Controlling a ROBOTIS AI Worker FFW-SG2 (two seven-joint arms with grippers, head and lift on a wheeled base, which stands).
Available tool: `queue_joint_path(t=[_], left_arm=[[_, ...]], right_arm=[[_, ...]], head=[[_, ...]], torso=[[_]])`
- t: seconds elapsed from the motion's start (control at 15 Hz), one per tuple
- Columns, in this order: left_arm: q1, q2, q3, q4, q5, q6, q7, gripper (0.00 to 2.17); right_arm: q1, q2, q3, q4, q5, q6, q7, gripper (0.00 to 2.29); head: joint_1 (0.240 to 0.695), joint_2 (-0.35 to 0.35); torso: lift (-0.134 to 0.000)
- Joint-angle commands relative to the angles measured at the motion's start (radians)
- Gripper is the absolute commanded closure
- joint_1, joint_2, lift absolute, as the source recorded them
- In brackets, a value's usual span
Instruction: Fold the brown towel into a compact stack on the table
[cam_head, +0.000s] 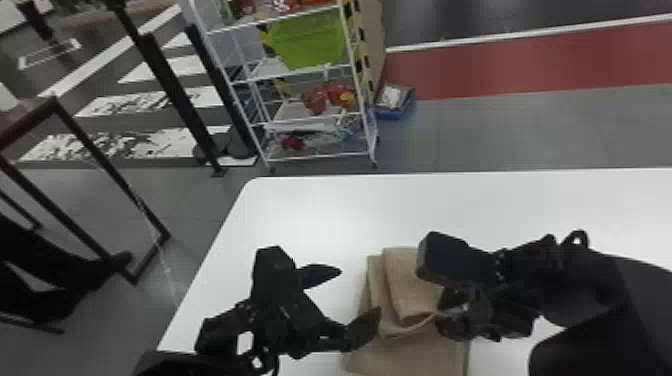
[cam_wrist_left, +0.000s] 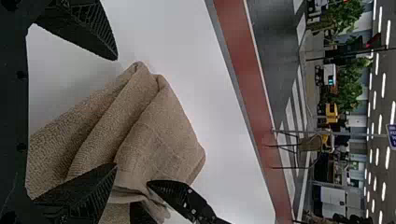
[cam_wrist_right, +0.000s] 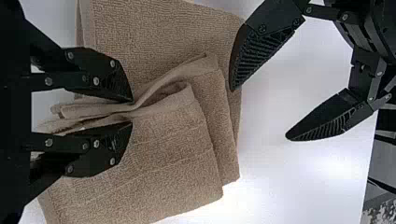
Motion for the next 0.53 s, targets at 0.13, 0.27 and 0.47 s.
queue_joint_path(t=[0.13, 0.27, 0.47], left_arm=[[0.000, -0.003, -0.001, 0.000, 0.001, 0.000, 0.000, 0.07], [0.000, -0.003, 0.001, 0.000, 0.001, 0.000, 0.000, 0.07], [0.000, -0.003, 0.006, 0.002, 0.003, 0.000, 0.005, 0.07]], right_arm=[[-0.002, 0.000, -0.003, 0.012, -0.003, -0.008, 0.003, 1.38], [-0.004, 0.001, -0.014, 0.015, -0.007, -0.018, 0.003, 1.52], [-0.008, 0.006, -0.083, -0.031, -0.052, -0.008, 0.003, 1.53]], head=[[0.695, 0.350], [0.695, 0.350], [0.695, 0.350]], torso=[[-0.119], [-0.119], [-0.119]])
